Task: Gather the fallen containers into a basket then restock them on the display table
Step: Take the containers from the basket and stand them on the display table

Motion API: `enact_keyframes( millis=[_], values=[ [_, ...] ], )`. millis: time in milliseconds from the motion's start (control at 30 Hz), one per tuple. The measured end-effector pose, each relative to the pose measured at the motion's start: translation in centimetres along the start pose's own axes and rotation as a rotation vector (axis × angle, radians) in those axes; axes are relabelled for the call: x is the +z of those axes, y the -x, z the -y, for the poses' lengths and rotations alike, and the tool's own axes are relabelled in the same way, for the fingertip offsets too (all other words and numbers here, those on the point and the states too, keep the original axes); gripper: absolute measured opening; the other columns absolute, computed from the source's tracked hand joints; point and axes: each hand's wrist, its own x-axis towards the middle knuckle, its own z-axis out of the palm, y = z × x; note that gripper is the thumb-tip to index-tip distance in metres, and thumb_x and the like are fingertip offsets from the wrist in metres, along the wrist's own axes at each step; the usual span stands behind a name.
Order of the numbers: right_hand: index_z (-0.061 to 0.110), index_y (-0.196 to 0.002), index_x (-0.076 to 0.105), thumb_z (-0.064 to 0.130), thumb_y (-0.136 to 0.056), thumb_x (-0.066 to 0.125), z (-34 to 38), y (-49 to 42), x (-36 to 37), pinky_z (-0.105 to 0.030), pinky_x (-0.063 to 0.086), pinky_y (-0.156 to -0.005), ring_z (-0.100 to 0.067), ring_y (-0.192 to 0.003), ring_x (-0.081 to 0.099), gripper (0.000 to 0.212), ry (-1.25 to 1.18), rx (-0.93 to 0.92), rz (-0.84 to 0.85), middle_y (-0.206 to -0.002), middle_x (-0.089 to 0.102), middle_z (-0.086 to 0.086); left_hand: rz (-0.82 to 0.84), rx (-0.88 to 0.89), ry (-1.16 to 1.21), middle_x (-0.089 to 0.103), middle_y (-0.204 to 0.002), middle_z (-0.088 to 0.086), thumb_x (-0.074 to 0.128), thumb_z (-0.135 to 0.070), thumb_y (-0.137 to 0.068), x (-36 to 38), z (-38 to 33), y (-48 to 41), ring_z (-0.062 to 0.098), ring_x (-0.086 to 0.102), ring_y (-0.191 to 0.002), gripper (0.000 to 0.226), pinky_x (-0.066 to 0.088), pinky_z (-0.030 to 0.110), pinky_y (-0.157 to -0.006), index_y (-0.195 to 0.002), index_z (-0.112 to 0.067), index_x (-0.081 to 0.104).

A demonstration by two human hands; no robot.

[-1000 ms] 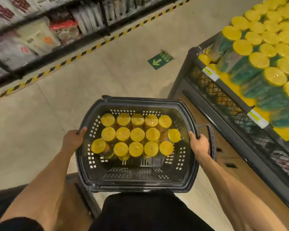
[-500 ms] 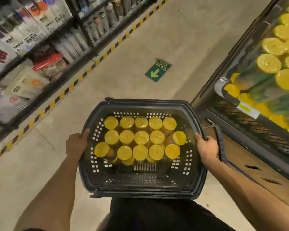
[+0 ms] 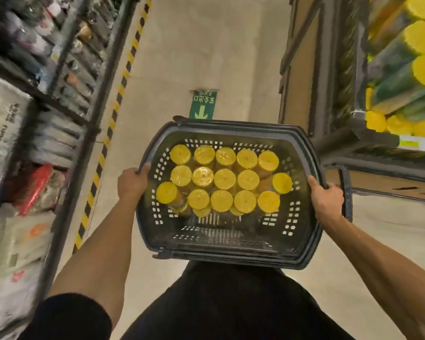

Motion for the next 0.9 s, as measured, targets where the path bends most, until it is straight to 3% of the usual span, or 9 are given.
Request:
enact_keyframes(
  millis=[233, 400, 467, 533, 633, 700, 800, 900],
  values=[
    [0.005, -0.113, 0.067, 0.043, -0.091, 0.065, 3.0, -2.8, 6.2, -0.034, 0.045, -0.088, -0.023, -0.091, 0.057, 0.044, -0.212, 0.149, -0.122, -0.103, 0.066, -0.012, 0.086, 0.165, -0.131, 0.061, -0.083, 0.016, 0.045, -0.058, -0.097, -2.0, -8.8, -13.0, 0.032, 0.055, -0.082, 0.063, 0.044, 0.039, -0.073, -0.081, 0.001, 0.062],
    [-0.004, -0.108, 0.062, 0.045, -0.091, 0.064, 6.6, -4.1, 9.3, -0.042, 0.045, -0.092, -0.034, -0.098, 0.059, 0.052, -0.272, 0.341, -0.157, -0.117, 0.063, -0.025, 0.137, 0.273, -0.236, 0.059, -0.074, 0.013, 0.046, -0.059, -0.096, -3.1, -17.2, -20.7, 0.034, 0.056, -0.078, 0.061, 0.043, 0.04, -0.069, -0.069, -0.005, 0.056],
    [-0.008, -0.103, 0.063, 0.047, -0.09, 0.065, 8.1, -4.7, 10.3, -0.047, 0.048, -0.093, -0.041, -0.102, 0.06, 0.057, -0.319, 0.361, -0.218, -0.11, 0.064, -0.027, 0.157, 0.339, -0.292, 0.057, -0.072, 0.014, 0.044, -0.058, -0.097, -2.9, -21.0, -23.5, 0.035, 0.056, -0.078, 0.062, 0.043, 0.041, -0.068, -0.068, -0.004, 0.054],
    [-0.007, -0.097, 0.062, 0.053, -0.087, 0.064, 8.6, -4.9, 11.7, -0.053, 0.051, -0.087, -0.043, -0.094, 0.062, 0.06, -0.327, 0.44, -0.241, -0.096, 0.066, -0.027, 0.183, 0.432, -0.362, 0.057, -0.074, 0.018, 0.042, -0.058, -0.098, -2.5, -24.3, -26.2, 0.038, 0.058, -0.08, 0.062, 0.043, 0.043, -0.068, -0.068, -0.005, 0.052],
    [0.001, -0.087, 0.061, 0.047, -0.089, 0.065, 9.2, -4.9, 13.4, -0.044, 0.05, -0.078, -0.036, -0.084, 0.061, 0.046, -0.37, 0.522, -0.299, -0.089, 0.066, -0.021, 0.225, 0.516, -0.452, 0.058, -0.077, 0.02, 0.041, -0.055, -0.099, -1.4, -28.4, -29.6, 0.039, 0.058, -0.083, 0.062, 0.043, 0.043, -0.07, -0.07, -0.002, 0.053],
    [0.002, -0.091, 0.063, 0.055, -0.085, 0.063, 9.3, -5.6, 14.7, -0.045, 0.051, -0.082, -0.034, -0.089, 0.063, 0.053, -0.383, 0.575, -0.339, -0.093, 0.068, -0.019, 0.255, 0.58, -0.522, 0.06, -0.082, 0.025, 0.04, -0.053, -0.1, -0.1, -31.2, -31.6, 0.042, 0.059, -0.085, 0.06, 0.041, 0.042, -0.069, -0.072, -0.001, 0.052],
    [0.003, -0.114, 0.064, 0.068, -0.078, 0.058, 8.7, -6.8, 17.2, -0.05, 0.049, -0.096, -0.035, -0.105, 0.062, 0.075, -0.414, 0.685, -0.379, -0.111, 0.068, -0.018, 0.301, 0.723, -0.646, 0.062, -0.088, 0.031, 0.039, -0.049, -0.102, 2.4, -36.1, -34.9, 0.045, 0.059, -0.089, 0.058, 0.037, 0.041, -0.069, -0.072, -0.001, 0.051],
    [0.003, -0.102, 0.065, 0.058, -0.085, 0.06, 11.6, -7.2, 18.6, -0.047, 0.051, -0.088, -0.036, -0.094, 0.062, 0.058, -0.439, 0.77, -0.457, -0.096, 0.067, -0.017, 0.383, 0.81, -0.715, 0.064, -0.093, 0.032, 0.039, -0.048, -0.102, 6.0, -41.2, -38.0, 0.045, 0.06, -0.091, 0.059, 0.044, 0.043, -0.075, -0.076, 0.002, 0.055]
  ],
)
